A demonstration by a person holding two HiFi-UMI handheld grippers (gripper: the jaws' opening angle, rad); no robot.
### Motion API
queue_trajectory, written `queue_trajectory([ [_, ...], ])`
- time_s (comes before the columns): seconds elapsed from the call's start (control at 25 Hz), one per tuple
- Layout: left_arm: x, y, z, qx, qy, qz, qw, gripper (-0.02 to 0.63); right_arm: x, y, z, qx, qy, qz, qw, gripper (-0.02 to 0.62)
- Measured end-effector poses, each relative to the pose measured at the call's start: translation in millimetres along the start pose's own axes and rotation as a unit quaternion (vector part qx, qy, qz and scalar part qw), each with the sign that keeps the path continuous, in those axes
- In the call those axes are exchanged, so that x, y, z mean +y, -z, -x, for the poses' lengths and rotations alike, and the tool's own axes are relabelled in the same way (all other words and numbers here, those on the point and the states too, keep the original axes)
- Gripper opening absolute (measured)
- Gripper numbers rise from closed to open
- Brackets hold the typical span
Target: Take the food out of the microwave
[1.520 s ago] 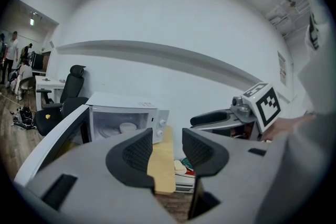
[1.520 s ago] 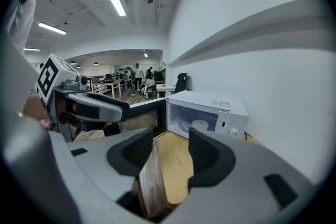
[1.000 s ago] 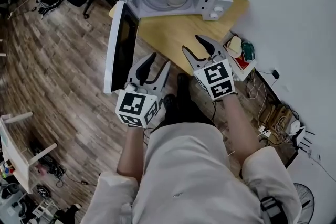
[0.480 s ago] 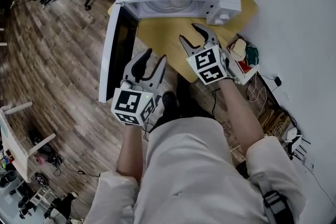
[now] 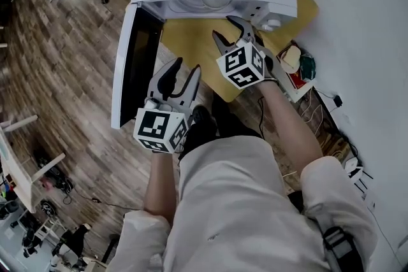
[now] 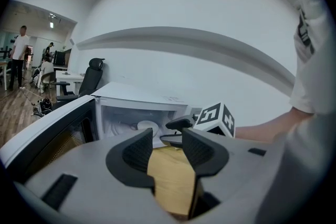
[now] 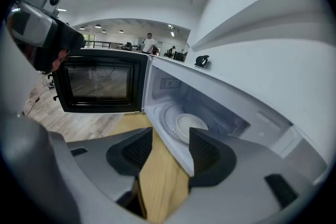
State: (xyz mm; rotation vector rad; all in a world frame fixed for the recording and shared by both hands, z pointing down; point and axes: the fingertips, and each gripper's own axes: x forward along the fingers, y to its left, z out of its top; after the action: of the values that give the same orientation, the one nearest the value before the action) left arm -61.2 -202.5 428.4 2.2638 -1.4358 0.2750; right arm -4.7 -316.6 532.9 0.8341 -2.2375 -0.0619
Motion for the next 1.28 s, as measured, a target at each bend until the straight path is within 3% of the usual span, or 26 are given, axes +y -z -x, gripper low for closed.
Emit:
queue_trajectory([
  [0.6, 23, 26, 3, 0.010, -0.023, 0.005, 0.9997, 0.172, -12, 10, -55, 0.042, 0.070, 0.140, 0.987, 0.206],
  [1.0, 35, 45, -11, 0.017, -0.005, 0.015, 0.9997, 0.172, -21, 12, -82, 0.070, 0.112, 0.198, 0.971, 0.175],
  [1.28, 40, 45, -20, 0.019, 0.005, 0.014, 0.9997, 0.172, -24, 19, -99, 0.096, 0.119, 0.212, 0.965, 0.198],
])
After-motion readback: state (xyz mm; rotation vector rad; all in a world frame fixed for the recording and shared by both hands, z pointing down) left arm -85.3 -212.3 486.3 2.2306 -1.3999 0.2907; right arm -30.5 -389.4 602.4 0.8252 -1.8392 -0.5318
